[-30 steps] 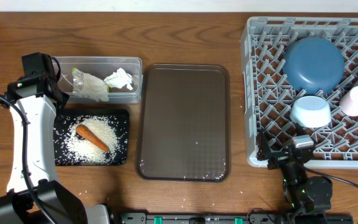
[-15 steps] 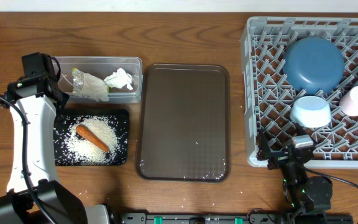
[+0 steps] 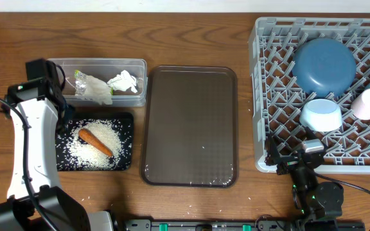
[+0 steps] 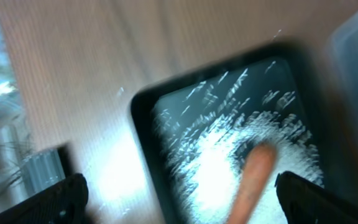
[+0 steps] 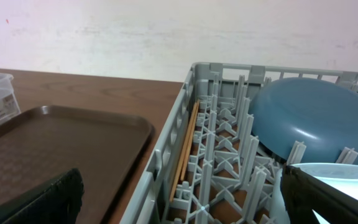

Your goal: Sort waste into correct bins and load items into the dishwasher rack

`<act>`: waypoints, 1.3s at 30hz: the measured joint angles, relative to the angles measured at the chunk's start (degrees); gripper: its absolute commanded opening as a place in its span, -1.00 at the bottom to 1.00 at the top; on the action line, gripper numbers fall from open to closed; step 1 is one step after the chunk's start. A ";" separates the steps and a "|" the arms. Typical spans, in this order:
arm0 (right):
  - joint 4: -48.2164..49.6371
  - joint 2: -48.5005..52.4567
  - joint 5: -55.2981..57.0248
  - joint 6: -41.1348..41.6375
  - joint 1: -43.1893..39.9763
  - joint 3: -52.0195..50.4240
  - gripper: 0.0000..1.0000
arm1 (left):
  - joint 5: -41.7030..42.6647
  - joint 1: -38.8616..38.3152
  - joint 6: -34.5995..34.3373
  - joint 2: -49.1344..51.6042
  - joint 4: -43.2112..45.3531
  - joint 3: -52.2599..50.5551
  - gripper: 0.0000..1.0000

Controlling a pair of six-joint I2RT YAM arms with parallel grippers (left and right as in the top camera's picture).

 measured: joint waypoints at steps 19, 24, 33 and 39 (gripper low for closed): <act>-0.07 -0.13 0.26 -0.15 -0.02 0.00 0.98 | 16.35 -7.43 13.94 -35.63 35.01 -33.44 0.97; -0.04 -0.15 0.37 -0.15 -0.02 0.00 0.99 | 19.91 -10.82 21.27 -49.40 43.98 -46.62 0.97; -0.04 -0.13 0.39 -0.15 0.00 0.00 0.99 | 25.66 -11.04 26.77 -61.31 52.83 -60.22 0.97; -0.07 -0.13 0.37 -0.15 0.00 0.00 0.98 | 27.89 -11.04 28.59 -69.94 61.96 -67.73 0.97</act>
